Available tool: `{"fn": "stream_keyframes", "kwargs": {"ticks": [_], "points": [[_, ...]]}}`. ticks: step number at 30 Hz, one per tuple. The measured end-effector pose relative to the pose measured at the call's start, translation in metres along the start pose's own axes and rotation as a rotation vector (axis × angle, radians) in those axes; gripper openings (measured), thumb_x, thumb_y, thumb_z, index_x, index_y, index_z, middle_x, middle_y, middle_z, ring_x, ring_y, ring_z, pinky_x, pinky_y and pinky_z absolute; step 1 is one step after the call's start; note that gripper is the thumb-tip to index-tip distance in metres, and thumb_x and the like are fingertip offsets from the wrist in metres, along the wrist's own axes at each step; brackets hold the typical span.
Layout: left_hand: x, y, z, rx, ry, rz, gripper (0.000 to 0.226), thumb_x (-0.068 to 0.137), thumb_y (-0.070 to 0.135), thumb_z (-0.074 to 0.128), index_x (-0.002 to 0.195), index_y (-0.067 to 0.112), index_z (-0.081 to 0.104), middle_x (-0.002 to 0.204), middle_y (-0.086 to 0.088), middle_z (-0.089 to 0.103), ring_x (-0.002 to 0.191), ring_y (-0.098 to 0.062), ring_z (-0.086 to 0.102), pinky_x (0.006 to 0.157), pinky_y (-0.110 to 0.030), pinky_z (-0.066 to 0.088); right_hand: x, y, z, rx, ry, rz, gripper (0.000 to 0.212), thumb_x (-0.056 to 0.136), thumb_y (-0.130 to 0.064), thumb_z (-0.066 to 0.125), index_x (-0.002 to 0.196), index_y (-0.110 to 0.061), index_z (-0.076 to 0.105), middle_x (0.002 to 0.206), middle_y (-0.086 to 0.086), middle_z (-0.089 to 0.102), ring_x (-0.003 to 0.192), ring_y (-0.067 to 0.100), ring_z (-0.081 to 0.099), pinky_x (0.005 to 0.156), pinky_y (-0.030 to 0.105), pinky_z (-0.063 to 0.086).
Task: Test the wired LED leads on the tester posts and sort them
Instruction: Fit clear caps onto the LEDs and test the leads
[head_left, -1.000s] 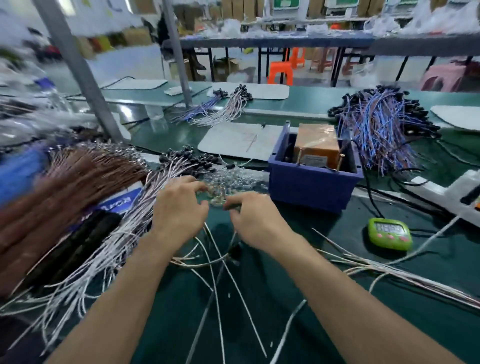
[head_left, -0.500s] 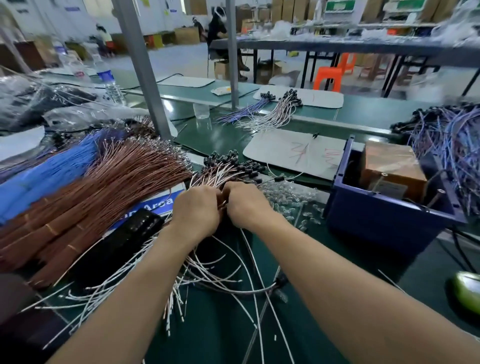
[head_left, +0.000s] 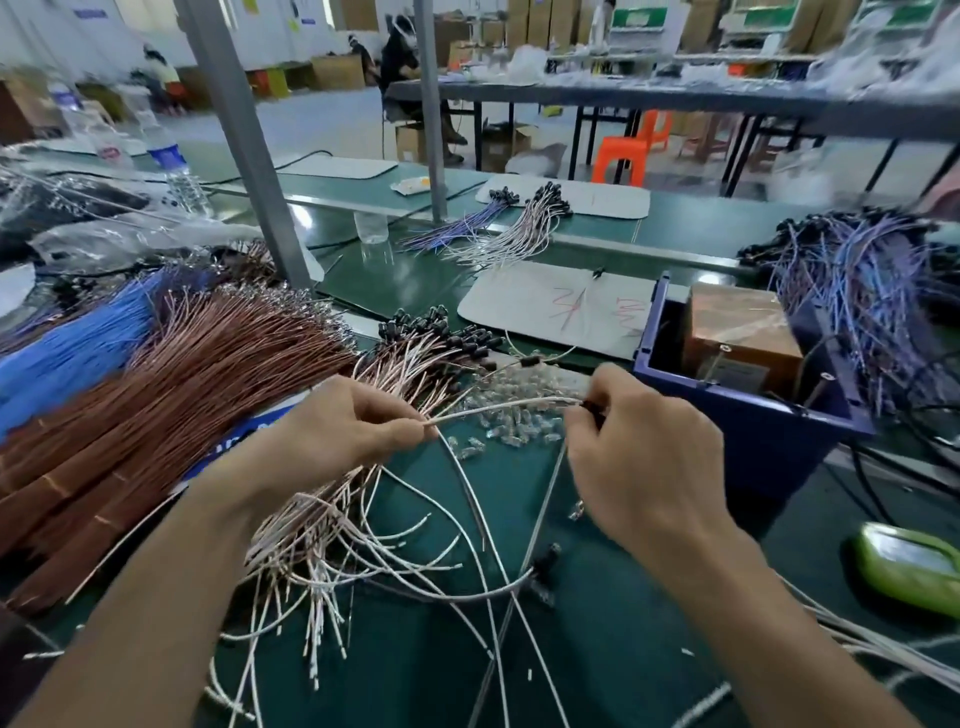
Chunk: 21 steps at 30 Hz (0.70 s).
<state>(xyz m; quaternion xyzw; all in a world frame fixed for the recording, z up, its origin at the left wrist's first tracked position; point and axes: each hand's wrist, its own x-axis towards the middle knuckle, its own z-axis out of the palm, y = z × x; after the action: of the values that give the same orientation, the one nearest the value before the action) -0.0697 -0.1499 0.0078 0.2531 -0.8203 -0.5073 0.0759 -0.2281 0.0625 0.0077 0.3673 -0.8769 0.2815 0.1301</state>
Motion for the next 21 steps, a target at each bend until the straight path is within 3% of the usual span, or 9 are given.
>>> {"fn": "stream_keyframes", "kwargs": {"ticks": [3,7,11,14,17,19,21], "points": [[-0.009,0.001,-0.007,0.02,-0.133,-0.068,0.017,0.094,0.016,0.07,0.091,0.024,0.084,0.07,0.0,0.066,0.063,-0.005,0.052,0.058,-0.015,0.042,-0.031,0.029,-0.031,-0.028,0.094,0.086,0.021,0.09,-0.034,0.062,0.074,-0.026,0.053,0.049,-0.009,0.051,0.048,0.017,0.046,0.052,0.029,0.03],[-0.006,0.014,0.018,0.045,0.006,0.022,0.013,0.091,0.019,0.076,0.083,0.025,0.084,0.06,0.007,0.066,0.052,0.001,0.051,0.049,-0.011,0.04,-0.075,0.066,-0.048,-0.163,0.025,0.197,0.022,0.083,-0.037,0.064,0.066,-0.027,0.053,0.044,-0.012,0.046,0.05,0.012,0.04,0.052,0.024,0.022],[-0.005,0.042,0.078,0.0,-0.142,0.227,0.003,0.083,0.031,0.084,0.08,0.031,0.084,0.064,0.006,0.072,0.054,-0.006,0.052,0.051,-0.017,0.043,-0.117,0.1,-0.058,-0.242,0.04,0.385,0.019,0.077,-0.025,0.077,0.062,-0.026,0.064,0.053,-0.009,0.057,0.054,0.016,0.04,0.073,0.033,0.031],[0.001,0.056,0.118,-0.045,-0.184,0.35,0.01,0.074,0.041,0.079,0.079,0.034,0.083,0.069,0.0,0.075,0.059,-0.006,0.059,0.056,-0.019,0.045,-0.133,0.122,-0.074,-0.332,0.015,0.412,0.009,0.075,-0.026,0.082,0.082,-0.03,0.077,0.091,-0.006,0.074,0.084,0.023,0.056,0.088,0.038,0.031],[0.006,0.065,0.156,0.031,-0.197,0.418,0.01,0.077,0.041,0.074,0.074,0.034,0.081,0.053,0.005,0.064,0.047,-0.007,0.046,0.049,-0.018,0.035,-0.137,0.124,-0.087,-0.16,-0.047,0.373,0.047,0.078,-0.016,0.08,0.123,-0.028,0.071,0.124,-0.01,0.067,0.116,0.017,0.055,0.105,0.036,0.035],[0.007,0.068,0.181,0.072,-0.215,0.469,0.01,0.081,0.035,0.073,0.073,0.033,0.08,0.052,0.011,0.062,0.044,-0.003,0.045,0.048,-0.015,0.036,-0.134,0.113,-0.09,0.015,-0.043,0.281,0.064,0.083,-0.015,0.077,0.14,-0.036,0.058,0.126,-0.022,0.056,0.121,0.001,0.048,0.107,0.021,0.032],[0.006,0.07,0.202,0.097,-0.247,0.523,0.011,0.082,0.035,0.071,0.075,0.032,0.079,0.057,0.01,0.064,0.05,-0.004,0.049,0.051,-0.021,0.04,-0.127,0.099,-0.083,0.092,-0.077,0.165,0.066,0.087,-0.018,0.071,0.144,-0.043,0.049,0.125,-0.029,0.051,0.116,-0.016,0.042,0.102,0.001,0.026]]}}
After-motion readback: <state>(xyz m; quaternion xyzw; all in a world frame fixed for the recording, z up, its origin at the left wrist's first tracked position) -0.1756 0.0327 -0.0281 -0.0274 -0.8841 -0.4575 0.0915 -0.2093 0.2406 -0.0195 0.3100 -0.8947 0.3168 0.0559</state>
